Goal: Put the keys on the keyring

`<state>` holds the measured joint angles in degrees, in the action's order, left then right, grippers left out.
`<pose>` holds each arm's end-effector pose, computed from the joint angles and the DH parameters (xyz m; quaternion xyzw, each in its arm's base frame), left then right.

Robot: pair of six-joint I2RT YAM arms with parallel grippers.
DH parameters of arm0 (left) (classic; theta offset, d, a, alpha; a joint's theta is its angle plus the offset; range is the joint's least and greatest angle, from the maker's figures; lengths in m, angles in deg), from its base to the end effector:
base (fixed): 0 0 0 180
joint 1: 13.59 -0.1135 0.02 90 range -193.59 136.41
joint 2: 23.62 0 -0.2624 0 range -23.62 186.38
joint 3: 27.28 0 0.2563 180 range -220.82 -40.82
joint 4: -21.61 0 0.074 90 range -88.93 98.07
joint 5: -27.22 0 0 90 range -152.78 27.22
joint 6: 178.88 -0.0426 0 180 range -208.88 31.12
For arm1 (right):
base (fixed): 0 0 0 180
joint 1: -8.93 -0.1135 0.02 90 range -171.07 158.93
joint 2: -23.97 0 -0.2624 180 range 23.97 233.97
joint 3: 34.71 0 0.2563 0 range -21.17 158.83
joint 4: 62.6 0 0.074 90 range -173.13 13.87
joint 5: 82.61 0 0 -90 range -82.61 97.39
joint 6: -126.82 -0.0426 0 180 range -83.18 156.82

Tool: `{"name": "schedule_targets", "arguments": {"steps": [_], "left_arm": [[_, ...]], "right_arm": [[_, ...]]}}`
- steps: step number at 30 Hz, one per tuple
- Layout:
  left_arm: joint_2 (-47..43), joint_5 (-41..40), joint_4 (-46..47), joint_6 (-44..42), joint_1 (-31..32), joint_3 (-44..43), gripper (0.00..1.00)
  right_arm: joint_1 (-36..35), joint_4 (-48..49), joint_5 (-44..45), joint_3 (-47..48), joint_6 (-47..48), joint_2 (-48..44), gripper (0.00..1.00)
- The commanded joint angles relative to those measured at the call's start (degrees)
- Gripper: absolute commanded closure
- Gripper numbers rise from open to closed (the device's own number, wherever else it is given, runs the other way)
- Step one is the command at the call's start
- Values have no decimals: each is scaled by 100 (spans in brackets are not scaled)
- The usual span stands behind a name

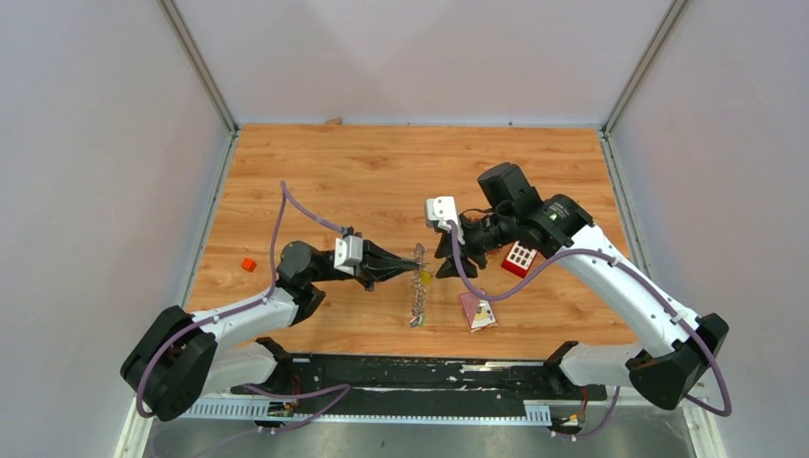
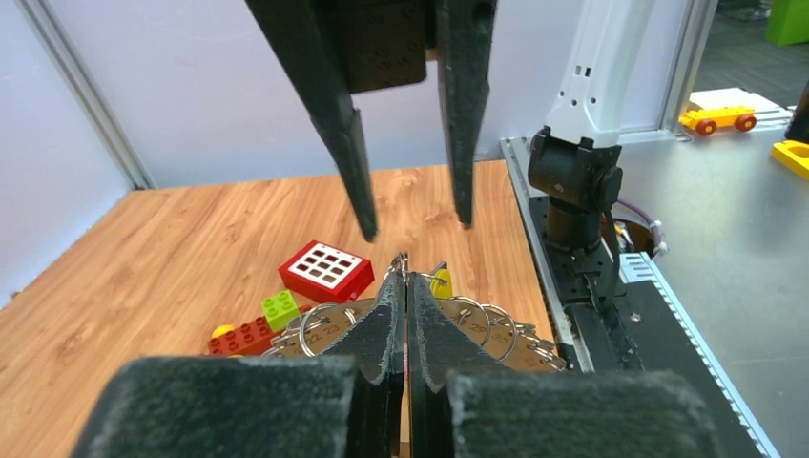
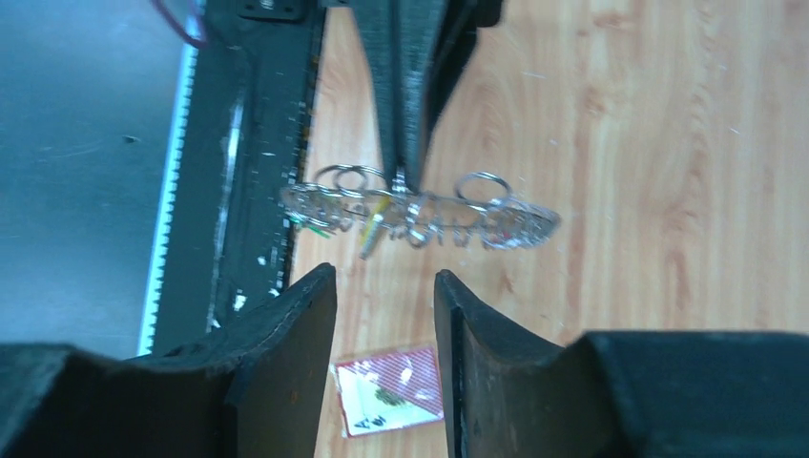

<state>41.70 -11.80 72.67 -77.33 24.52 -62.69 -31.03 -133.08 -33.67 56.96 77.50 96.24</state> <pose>0.1579 -0.1659 0.2605 0.4627 0.4151 -0.5335 0.5736 0.1725 0.1811 0.3660 -0.6604 0.5976 0.3287 0.3141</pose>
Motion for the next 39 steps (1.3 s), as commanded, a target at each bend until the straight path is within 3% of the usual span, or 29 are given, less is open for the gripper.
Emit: {"name": "schedule_targets", "arguments": {"steps": [1, 14, 18, 25, 30, 39], "left_arm": [[-161, -65, 706, 252, -31, -20, 100], [-34, -368, 990, 580, -26, 32, 100], [-7, -514, 1099, 646, -30, 79, 100], [110, -649, 1543, 1004, -29, 119, 100], [192, -643, 1794, 1249, -31, 107, 100], [257, -614, 1909, 1379, -9, 104, 100]], "right_arm": [[6, 375, -1270, -292, 112, -149, 60], [2, 1178, -1015, -667, -395, -94, 59], [6, 1346, -968, -720, -550, -26, 68], [-1, 1653, -881, -986, -602, -100, 95], [1, 1865, -901, -1177, -604, -161, 100], [3, 2100, -1067, -1217, -736, -146, 100]]}}
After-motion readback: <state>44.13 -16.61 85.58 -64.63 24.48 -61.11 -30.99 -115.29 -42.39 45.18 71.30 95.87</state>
